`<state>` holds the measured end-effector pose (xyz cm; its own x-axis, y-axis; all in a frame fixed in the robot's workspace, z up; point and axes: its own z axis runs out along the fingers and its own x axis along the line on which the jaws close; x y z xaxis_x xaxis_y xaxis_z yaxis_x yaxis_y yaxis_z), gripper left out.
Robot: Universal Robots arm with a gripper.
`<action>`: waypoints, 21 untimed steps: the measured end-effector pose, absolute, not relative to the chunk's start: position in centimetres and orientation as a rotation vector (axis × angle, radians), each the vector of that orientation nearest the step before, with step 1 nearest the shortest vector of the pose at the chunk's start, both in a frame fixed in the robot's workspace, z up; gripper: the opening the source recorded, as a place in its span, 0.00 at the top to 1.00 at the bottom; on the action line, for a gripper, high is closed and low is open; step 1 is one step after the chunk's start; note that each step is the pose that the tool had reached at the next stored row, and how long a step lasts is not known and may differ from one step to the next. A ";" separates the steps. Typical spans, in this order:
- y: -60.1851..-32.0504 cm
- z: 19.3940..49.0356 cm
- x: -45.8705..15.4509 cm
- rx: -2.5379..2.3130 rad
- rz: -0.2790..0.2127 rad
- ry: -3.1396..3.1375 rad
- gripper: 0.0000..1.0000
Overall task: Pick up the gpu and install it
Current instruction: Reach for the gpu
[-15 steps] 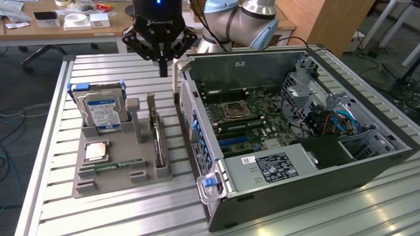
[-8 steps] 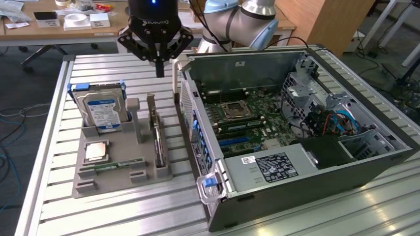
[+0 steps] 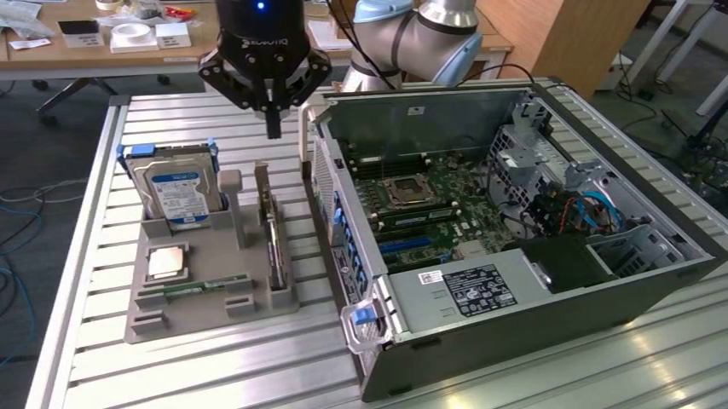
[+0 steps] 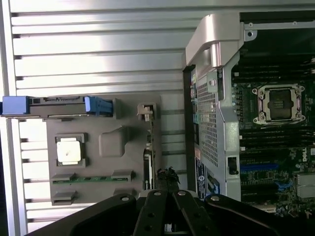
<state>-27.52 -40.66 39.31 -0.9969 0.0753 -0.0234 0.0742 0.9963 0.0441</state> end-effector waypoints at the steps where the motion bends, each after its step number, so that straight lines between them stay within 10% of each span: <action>1: -40.8 39.3 -27.6 0.117 0.067 3.114 0.89; 21: -44.1 39.3 -28.3 0.116 0.061 3.114 0.89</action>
